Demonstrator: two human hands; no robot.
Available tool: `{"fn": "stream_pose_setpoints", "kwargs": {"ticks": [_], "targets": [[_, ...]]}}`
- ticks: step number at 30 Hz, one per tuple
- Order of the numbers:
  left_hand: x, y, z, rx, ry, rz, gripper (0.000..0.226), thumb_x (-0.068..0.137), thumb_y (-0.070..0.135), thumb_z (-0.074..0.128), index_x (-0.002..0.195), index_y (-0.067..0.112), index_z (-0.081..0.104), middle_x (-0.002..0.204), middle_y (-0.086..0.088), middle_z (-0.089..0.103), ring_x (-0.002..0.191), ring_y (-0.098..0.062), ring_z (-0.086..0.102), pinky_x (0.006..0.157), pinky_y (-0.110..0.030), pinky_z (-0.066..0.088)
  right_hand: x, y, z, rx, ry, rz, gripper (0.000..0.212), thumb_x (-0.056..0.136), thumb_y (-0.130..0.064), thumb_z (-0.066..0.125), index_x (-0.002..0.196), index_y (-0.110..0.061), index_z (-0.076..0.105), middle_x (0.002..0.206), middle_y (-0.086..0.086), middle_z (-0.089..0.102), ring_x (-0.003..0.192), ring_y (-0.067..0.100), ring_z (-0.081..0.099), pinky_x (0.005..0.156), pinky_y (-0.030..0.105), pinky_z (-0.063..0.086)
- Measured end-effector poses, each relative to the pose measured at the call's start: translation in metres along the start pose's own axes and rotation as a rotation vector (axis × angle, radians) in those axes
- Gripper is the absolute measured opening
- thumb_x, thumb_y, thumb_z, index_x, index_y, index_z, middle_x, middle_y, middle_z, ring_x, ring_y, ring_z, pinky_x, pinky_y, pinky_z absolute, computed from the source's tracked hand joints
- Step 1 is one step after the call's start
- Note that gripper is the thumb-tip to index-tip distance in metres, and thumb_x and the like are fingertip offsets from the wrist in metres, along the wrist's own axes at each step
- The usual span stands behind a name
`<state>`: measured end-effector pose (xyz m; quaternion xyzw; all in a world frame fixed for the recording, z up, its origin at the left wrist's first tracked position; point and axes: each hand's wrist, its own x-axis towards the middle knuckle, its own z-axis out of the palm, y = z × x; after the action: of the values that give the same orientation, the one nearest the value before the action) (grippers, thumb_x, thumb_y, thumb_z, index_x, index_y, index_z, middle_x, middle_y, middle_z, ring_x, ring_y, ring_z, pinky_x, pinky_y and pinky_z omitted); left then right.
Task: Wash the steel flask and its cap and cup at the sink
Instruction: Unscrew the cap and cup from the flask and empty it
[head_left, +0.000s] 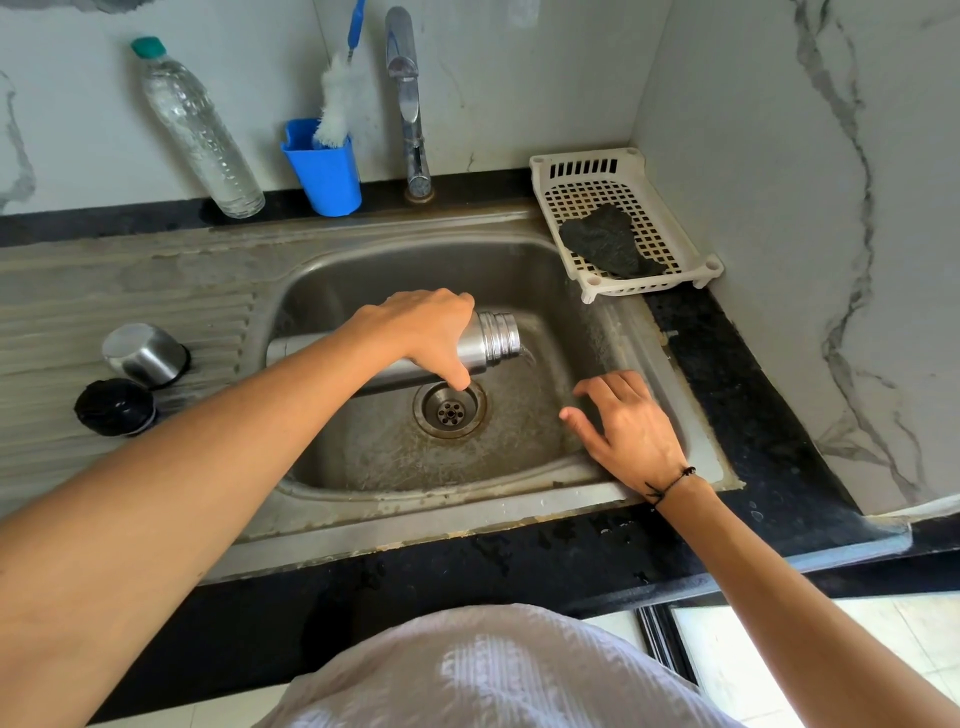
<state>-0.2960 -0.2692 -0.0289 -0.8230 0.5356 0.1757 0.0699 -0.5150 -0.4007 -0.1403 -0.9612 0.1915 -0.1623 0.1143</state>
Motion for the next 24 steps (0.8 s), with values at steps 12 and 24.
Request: {"fn": "stream_pose_setpoints", "kwargs": {"ticks": [12,24], "targets": [[-0.0012,0.0008,-0.0001,0.004,-0.005,0.005,0.05,0.067,0.038,0.077,0.092,0.013,0.042,0.077,-0.002,0.047,0.06,-0.015,0.047,0.049,-0.029,0.038,-0.0001,-0.0005,-0.0008,0.001,-0.006,0.002,0.056,0.091,-0.053,0.034,0.099,-0.007,0.064,0.093,0.009,0.065,0.098,0.029,0.056,0.073,0.036,0.051],[-0.0027,-0.0002,0.0001,0.012,-0.001,-0.007,0.05,0.066,0.039,0.077,0.092,0.013,0.042,0.079,-0.003,0.048,0.062,-0.016,0.048,0.049,-0.03,0.038,0.0002,0.0002,-0.0008,0.0,-0.036,0.02,0.057,0.091,-0.055,0.031,0.1,-0.008,0.064,0.095,0.008,0.065,0.099,0.028,0.055,0.076,0.037,0.05]]}}
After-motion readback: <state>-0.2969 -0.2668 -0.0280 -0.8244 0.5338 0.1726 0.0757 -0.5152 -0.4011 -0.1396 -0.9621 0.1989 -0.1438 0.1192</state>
